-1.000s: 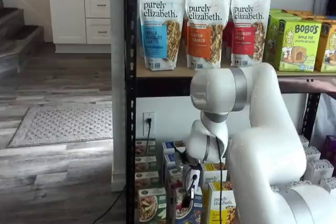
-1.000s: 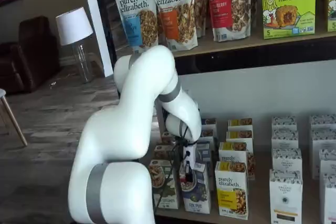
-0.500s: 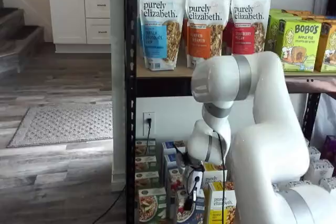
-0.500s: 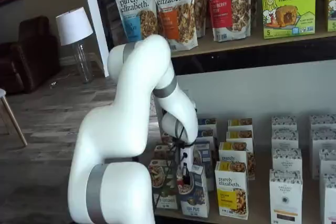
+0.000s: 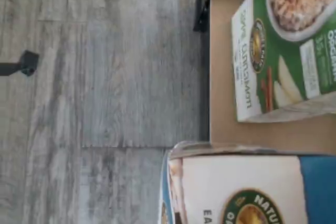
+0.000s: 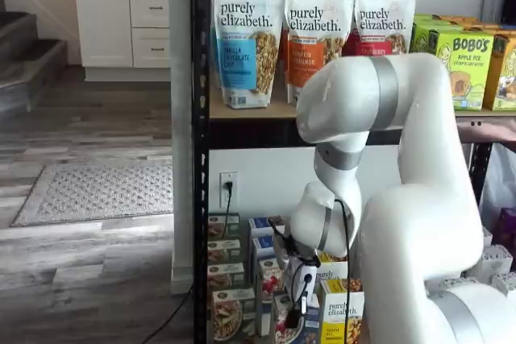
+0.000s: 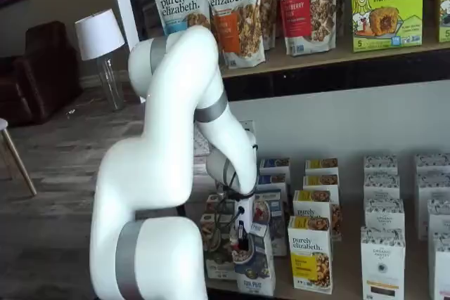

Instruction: Pick up the blue and white box that is on the bottom shelf, the second box from the left

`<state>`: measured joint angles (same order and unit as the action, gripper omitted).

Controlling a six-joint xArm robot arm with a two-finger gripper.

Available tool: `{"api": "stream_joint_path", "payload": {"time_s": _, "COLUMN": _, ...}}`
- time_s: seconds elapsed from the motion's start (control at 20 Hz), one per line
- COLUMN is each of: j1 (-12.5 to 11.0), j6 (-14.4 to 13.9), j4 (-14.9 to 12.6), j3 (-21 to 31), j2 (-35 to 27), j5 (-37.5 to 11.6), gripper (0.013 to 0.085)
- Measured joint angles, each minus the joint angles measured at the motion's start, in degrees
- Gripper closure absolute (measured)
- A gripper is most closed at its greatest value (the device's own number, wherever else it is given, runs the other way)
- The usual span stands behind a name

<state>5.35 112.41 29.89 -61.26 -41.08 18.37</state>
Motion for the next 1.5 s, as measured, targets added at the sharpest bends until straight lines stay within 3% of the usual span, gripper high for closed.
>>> {"api": "stream_joint_path", "payload": {"time_s": 0.4, "j1": 0.9, "j6": 0.0, "j4": 0.8, "j3": 8.9, "j2": 8.1, "j5": -0.6, "gripper": 0.053}}
{"api": "stream_joint_path", "payload": {"time_s": 0.9, "j1": 1.2, "j6": -2.5, "j4": -1.2, "j3": 16.9, "j2": 17.3, "j5": 1.3, "gripper": 0.053}}
{"api": "stream_joint_path", "payload": {"time_s": 1.5, "j1": 0.4, "j6": -6.9, "j4": -6.4, "j3": 25.6, "j2": 28.5, "j5": 2.5, "gripper": 0.053}}
